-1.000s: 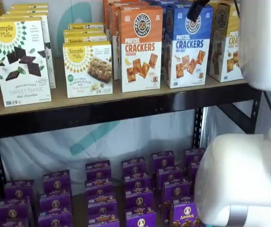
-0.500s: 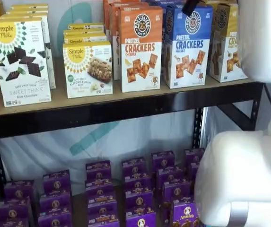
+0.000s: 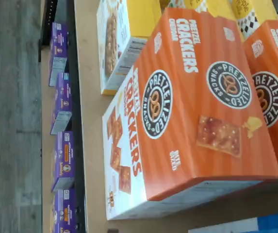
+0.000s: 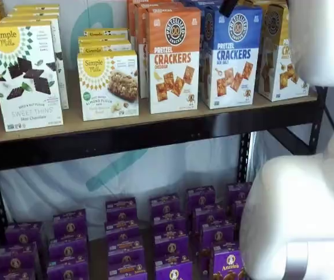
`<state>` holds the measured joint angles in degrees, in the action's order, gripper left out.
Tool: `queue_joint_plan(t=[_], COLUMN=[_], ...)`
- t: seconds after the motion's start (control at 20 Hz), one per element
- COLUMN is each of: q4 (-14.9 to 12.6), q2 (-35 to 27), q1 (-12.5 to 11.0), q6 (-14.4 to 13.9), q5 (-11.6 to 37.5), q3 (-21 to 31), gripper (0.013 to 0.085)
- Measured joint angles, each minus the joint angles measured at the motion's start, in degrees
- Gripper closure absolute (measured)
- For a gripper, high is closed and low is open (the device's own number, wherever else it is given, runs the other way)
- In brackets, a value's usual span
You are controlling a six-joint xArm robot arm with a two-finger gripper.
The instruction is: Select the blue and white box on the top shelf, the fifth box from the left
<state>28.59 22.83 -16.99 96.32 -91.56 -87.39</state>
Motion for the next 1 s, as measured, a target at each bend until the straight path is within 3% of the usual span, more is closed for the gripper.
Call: queue_joint_plan(t=[0.65, 1.0], q4=[-2.4, -3.6], q2=[-6.48, -8.27], q1=[-0.31, -0.11], q6=[1.22, 1.88], q5=[-2.96, -2.23], q3=[-6.48, -7.48], gripper=[0.013, 0.013])
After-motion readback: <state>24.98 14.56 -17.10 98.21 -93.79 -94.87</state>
